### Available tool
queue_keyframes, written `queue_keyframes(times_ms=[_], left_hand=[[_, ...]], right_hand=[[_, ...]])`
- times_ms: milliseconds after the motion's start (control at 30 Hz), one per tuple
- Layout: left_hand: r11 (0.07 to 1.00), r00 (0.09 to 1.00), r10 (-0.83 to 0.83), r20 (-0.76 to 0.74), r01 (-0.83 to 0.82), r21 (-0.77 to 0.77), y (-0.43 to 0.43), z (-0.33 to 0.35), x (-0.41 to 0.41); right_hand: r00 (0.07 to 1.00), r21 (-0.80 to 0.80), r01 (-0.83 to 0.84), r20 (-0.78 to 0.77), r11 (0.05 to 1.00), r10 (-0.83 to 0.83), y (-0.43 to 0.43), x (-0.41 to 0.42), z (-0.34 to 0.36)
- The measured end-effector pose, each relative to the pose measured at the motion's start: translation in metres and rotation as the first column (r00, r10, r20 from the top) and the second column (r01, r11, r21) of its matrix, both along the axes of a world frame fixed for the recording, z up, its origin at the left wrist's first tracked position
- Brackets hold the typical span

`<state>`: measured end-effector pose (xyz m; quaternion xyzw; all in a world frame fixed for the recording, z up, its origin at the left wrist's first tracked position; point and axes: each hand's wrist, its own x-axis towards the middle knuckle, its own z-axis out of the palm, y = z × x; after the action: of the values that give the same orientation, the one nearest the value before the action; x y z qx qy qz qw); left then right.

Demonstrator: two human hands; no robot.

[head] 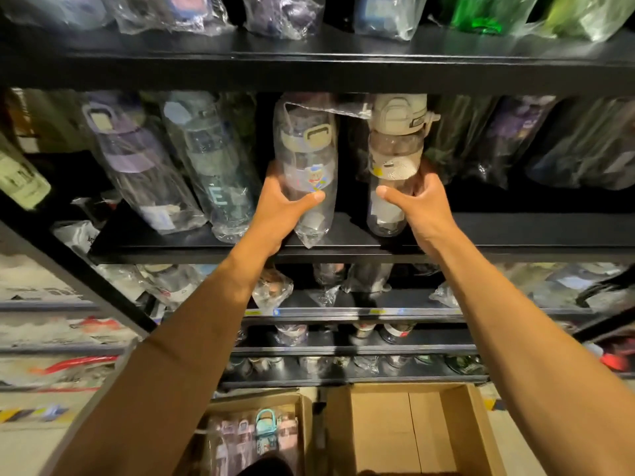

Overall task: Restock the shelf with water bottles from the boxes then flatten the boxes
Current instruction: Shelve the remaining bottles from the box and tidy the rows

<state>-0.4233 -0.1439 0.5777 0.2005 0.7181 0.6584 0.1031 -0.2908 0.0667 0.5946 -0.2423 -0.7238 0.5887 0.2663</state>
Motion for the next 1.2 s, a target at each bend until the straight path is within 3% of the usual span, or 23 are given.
queue_keyframes(times_ms=[133,433,600,867,1100,1200], left_hand=[[1.0,0.999,0.003,-0.034,-0.003,-0.015,0.006,-0.004,-0.009],[0.991,0.985,-0.08,-0.15,0.063,-0.12,0.002,-0.001,-0.02],[0.978,0.987,-0.118,-0.105,0.097,-0.185,0.004,-0.002,-0.025],[0.98,0.995,-0.056,-0.078,0.04,-0.196,0.008,0.005,-0.015],[0.954,0.989,0.005,-0.146,-0.048,-0.295,-0.012,0.008,0.013],[0.933,0.985,-0.008,-0.172,-0.054,-0.356,-0.037,0.012,0.04]], right_hand=[[0.994,0.047,-0.107,0.014,0.993,0.106,0.015,-0.003,0.0],[0.966,0.056,-0.089,0.249,0.995,0.072,0.033,-0.01,0.012],[0.953,0.036,-0.031,0.304,0.999,0.018,0.032,-0.013,0.017],[0.928,0.139,-0.025,0.372,0.99,-0.029,0.028,-0.012,0.006],[0.936,0.299,-0.01,0.338,0.954,-0.096,0.014,0.01,-0.01],[0.962,0.398,-0.012,0.254,0.917,-0.098,-0.007,0.044,-0.012]])
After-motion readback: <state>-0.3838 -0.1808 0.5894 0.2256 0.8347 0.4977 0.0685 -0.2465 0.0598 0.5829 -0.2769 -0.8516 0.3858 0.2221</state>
